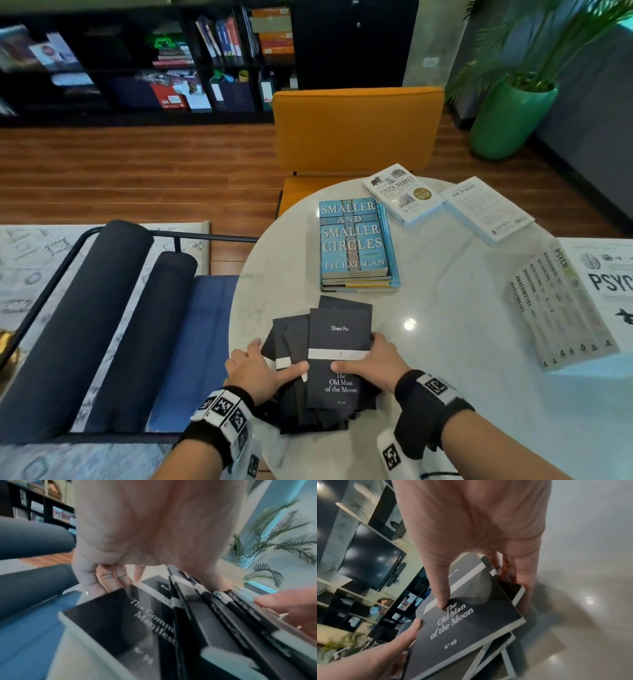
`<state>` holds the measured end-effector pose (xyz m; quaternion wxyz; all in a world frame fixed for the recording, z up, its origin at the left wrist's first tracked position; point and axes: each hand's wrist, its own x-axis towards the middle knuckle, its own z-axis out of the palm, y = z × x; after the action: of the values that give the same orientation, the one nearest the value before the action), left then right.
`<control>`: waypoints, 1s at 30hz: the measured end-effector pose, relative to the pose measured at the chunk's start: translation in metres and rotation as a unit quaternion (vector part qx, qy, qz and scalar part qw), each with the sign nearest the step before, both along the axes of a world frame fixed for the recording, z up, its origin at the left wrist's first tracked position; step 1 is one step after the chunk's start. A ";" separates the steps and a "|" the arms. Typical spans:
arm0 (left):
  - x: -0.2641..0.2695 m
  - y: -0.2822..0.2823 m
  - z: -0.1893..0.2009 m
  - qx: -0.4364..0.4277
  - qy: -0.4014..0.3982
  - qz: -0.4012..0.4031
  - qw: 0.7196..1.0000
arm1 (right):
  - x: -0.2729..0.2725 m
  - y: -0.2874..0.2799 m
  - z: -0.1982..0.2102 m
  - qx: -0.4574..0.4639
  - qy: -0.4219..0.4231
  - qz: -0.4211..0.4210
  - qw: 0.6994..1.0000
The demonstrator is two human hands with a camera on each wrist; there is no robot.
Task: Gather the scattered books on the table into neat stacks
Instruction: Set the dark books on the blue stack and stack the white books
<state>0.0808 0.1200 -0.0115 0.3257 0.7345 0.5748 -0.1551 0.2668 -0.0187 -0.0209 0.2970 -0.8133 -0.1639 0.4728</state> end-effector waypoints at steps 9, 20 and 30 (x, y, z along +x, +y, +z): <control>0.025 -0.037 -0.014 -0.186 -0.266 0.147 0.934 | -0.003 -0.018 -0.001 -0.004 0.013 -0.019 1.000; 0.040 -0.070 -0.003 -0.180 -0.369 0.101 0.906 | 0.027 -0.058 0.009 0.103 0.139 -0.016 0.985; 0.080 -0.085 0.047 -0.137 -0.485 0.056 0.862 | 0.060 -0.072 0.054 0.269 0.085 -0.022 0.959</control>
<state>0.1606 0.0348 0.0351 0.6685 0.6315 0.3580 0.1619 0.3266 -0.0909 0.0331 0.5278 -0.6636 -0.2413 0.4721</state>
